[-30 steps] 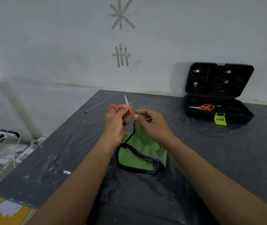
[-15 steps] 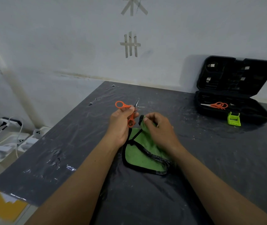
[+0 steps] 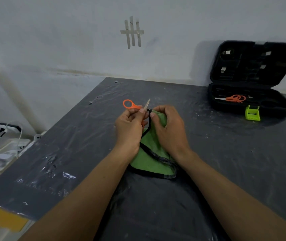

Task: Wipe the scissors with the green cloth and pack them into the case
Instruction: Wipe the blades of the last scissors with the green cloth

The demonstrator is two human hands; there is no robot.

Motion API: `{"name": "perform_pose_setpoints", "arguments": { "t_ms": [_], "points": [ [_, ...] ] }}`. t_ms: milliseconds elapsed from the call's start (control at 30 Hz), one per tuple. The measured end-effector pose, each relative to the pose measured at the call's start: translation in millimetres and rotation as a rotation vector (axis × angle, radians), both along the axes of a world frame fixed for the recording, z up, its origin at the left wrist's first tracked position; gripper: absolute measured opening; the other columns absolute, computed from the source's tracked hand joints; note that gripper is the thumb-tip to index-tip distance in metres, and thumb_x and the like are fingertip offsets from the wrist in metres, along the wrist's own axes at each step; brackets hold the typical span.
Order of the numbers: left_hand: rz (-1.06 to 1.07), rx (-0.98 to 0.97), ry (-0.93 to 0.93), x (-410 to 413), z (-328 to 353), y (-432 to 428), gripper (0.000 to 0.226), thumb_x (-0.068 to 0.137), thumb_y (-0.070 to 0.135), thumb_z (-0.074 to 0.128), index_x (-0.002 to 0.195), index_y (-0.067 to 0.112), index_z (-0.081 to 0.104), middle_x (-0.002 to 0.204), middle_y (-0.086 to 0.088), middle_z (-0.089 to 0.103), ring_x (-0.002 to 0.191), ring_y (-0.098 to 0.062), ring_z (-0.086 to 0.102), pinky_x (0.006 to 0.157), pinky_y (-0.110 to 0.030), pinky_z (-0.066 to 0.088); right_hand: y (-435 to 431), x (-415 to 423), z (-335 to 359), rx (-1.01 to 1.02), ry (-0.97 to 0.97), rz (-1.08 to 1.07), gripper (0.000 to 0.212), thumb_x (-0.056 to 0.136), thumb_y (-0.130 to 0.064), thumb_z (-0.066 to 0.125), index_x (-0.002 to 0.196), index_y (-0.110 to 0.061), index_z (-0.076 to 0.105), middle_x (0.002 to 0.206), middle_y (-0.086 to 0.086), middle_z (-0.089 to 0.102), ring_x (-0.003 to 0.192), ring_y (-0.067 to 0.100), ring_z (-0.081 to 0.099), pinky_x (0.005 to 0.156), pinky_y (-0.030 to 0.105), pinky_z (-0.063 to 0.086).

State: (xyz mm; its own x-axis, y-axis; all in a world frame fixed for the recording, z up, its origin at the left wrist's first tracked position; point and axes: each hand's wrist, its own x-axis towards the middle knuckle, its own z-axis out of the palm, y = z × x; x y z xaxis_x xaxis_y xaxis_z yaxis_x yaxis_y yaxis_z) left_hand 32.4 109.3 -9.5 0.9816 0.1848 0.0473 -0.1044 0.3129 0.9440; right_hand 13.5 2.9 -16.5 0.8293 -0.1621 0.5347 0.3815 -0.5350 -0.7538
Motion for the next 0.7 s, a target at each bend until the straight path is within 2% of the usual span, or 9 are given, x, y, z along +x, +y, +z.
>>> {"name": "perform_pose_setpoints", "arguments": {
  "t_ms": [133, 167, 300, 433, 600, 700],
  "points": [
    [0.042, 0.030, -0.036, 0.6, -3.9, -4.1, 0.012, 0.092, 0.009, 0.058, 0.088, 0.017, 0.067, 0.081, -0.001, 0.070, 0.078, -0.013, 0.066, 0.071, -0.023, 0.054, -1.8, 3.6, -2.4, -0.092, -0.093, -0.026, 0.009, 0.090, -0.014, 0.062, 0.098, -0.011, 0.065, 0.097, 0.004, 0.060, 0.086, 0.001, 0.050, 0.078, 0.006, 0.037],
    [0.050, 0.046, -0.047, 1.0, -4.8, -4.4, 0.013, 0.092, 0.009, 0.058, 0.088, 0.018, 0.067, 0.081, 0.000, 0.070, 0.076, -0.011, 0.065, 0.071, -0.023, 0.054, -1.4, 3.7, -2.3, -0.108, -0.113, -0.018, 0.009, 0.090, -0.013, 0.063, 0.098, -0.010, 0.066, 0.096, 0.005, 0.061, 0.085, 0.002, 0.051, 0.077, 0.005, 0.036],
    [0.074, 0.109, -0.098, 0.6, -7.8, -4.4, 0.016, 0.091, 0.010, 0.060, 0.086, 0.023, 0.069, 0.079, 0.002, 0.070, 0.072, -0.009, 0.064, 0.068, -0.023, 0.051, -0.1, 2.0, 0.6, -0.079, -0.131, 0.010, 0.008, 0.088, -0.012, 0.066, 0.095, -0.009, 0.065, 0.091, 0.001, 0.066, 0.081, 0.003, 0.055, 0.071, 0.009, 0.039],
    [0.089, 0.183, -0.129, -1.2, -7.5, -4.8, 0.015, 0.091, 0.009, 0.059, 0.089, 0.021, 0.068, 0.082, 0.003, 0.070, 0.074, -0.005, 0.065, 0.066, -0.020, 0.050, -1.5, 5.4, -2.4, -0.078, -0.123, -0.011, 0.006, 0.088, -0.015, 0.066, 0.093, -0.013, 0.065, 0.092, 0.000, 0.067, 0.085, 0.011, 0.060, 0.075, 0.020, 0.045],
    [0.102, 0.273, -0.152, -2.4, -9.2, -5.4, 0.014, 0.091, 0.007, 0.058, 0.099, 0.013, 0.069, 0.087, 0.000, 0.071, 0.081, -0.006, 0.069, 0.072, -0.021, 0.053, -1.9, 7.5, -2.8, -0.056, -0.119, -0.019, 0.004, 0.087, -0.013, 0.066, 0.090, -0.012, 0.064, 0.089, 0.001, 0.067, 0.084, 0.011, 0.059, 0.074, 0.016, 0.042],
    [0.113, 0.330, -0.185, -2.7, -9.3, -4.1, 0.014, 0.091, 0.008, 0.059, 0.098, 0.015, 0.069, 0.085, 0.002, 0.071, 0.079, -0.003, 0.068, 0.069, -0.015, 0.051, -2.0, 6.8, -2.0, -0.032, -0.089, -0.011, 0.002, 0.087, -0.014, 0.065, 0.088, -0.012, 0.064, 0.088, -0.001, 0.066, 0.082, 0.010, 0.059, 0.072, 0.018, 0.044]
  ]
}}
